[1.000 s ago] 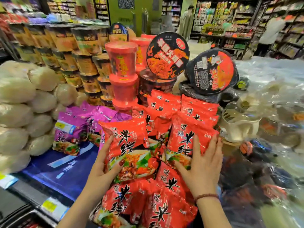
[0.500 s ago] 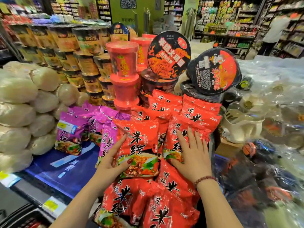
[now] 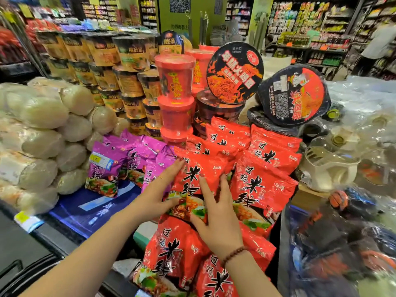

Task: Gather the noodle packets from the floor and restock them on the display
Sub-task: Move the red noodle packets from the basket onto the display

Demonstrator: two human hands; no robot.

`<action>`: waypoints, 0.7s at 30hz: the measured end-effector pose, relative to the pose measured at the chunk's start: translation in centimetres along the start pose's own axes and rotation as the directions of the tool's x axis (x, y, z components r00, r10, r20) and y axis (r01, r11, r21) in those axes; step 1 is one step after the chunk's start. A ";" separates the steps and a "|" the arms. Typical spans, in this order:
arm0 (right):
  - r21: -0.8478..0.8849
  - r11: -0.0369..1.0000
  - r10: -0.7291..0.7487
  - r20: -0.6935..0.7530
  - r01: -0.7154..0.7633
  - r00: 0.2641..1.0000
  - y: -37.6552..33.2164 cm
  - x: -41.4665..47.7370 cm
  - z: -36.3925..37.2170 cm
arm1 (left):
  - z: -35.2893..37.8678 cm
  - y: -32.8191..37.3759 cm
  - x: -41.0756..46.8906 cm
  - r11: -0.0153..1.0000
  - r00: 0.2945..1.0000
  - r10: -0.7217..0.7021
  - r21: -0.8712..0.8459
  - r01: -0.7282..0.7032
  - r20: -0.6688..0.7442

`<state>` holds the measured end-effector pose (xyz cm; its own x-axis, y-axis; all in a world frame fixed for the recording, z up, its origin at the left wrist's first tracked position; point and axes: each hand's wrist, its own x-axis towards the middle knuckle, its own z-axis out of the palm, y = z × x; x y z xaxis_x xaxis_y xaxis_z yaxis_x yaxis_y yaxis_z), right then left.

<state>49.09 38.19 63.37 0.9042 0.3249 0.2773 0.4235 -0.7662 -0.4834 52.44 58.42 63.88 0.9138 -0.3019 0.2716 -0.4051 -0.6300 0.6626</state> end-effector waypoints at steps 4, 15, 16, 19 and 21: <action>-0.250 0.968 -0.034 -0.220 -0.022 0.975 0.9 0.3 1.1 | -0.1 0.3 0.6 0.984 0.986 -0.012 0.177 -0.019 0.169; -0.335 0.942 0.005 -0.066 -0.027 0.998 1.3 2.0 1.9 | 0.3 -0.6 1.7 0.922 0.978 -0.093 0.387 0.014 0.186; -0.322 0.947 0.006 -0.051 -0.022 0.999 1.2 1.9 1.6 | 0.3 -0.7 1.6 0.921 0.981 -0.077 0.389 0.002 0.177; -0.246 0.969 -0.002 -0.040 -0.008 0.999 1.3 1.4 0.5 | 0.4 -0.4 1.1 0.926 0.987 -0.038 0.376 -0.022 0.153; -0.181 0.983 0.000 -0.088 -0.016 0.996 0.9 0.9 -0.5 | 0.2 0.0 0.5 0.932 0.991 -0.016 0.360 -0.034 0.136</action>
<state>50.24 37.51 63.57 0.8958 0.2746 0.3496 0.3918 -0.8591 -0.3292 52.95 58.11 63.83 0.9079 -0.3860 0.1635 -0.4192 -0.8348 0.3568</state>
